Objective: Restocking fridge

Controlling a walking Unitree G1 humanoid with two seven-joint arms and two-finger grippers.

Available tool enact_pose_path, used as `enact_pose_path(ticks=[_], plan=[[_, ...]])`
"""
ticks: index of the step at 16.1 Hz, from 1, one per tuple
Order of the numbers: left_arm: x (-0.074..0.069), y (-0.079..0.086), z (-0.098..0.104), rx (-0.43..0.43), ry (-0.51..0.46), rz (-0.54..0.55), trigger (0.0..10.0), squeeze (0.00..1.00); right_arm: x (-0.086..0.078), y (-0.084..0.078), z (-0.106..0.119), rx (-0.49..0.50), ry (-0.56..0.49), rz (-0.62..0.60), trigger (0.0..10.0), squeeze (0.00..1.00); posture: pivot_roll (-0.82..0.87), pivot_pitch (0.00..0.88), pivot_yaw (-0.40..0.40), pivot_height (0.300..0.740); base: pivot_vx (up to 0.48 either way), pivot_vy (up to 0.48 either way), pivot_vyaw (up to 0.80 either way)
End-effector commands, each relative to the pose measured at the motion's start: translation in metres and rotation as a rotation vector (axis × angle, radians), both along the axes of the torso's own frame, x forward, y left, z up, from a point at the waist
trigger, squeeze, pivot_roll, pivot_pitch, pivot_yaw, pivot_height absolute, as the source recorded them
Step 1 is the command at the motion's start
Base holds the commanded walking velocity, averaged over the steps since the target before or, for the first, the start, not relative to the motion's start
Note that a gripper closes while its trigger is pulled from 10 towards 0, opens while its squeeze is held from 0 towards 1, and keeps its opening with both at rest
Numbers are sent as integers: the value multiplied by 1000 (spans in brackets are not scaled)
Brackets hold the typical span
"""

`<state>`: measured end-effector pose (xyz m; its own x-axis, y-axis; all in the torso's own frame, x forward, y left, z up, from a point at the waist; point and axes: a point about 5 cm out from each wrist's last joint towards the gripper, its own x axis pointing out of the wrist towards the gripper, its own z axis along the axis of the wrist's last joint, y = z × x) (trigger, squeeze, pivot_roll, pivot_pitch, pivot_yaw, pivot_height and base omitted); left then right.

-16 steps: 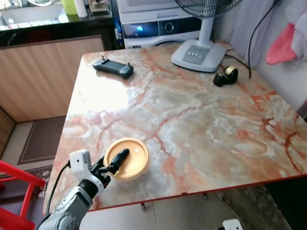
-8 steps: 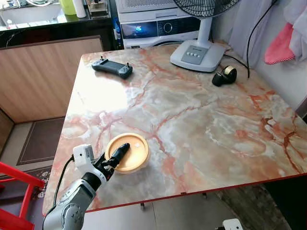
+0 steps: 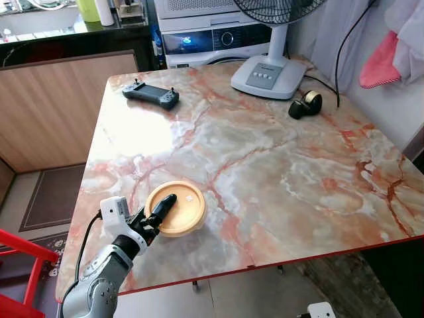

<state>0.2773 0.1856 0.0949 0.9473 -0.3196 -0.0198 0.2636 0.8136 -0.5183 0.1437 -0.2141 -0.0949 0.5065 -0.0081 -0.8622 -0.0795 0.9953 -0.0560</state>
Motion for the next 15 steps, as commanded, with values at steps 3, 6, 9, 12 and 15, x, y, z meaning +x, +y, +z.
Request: enact_pose_path(ticks=[3,6,9,12,15], plan=[[-2,7,-14,35,64,33,0,0,-3,0,-1,-1,14,3,10000,0,22,86,3,740,0,0,0],[1,11,-11,31,45,64,0,0,-3,0,-1,-1,14,3,10000,0,22,86,3,740,0,0,0],[8,21,6,62,-23,175,0,0,-3,0,-1,-1,13,2,10000,0,23,85,3,740,0,0,0],[9,20,28,122,-116,249,10000,0,-5,0,-2,-1,17,1,10000,0,21,83,6,740,0,0,0],[6,20,48,153,-184,287,10000,0,-7,0,-3,0,19,-3,10000,0,25,78,17,740,0,0,0]])
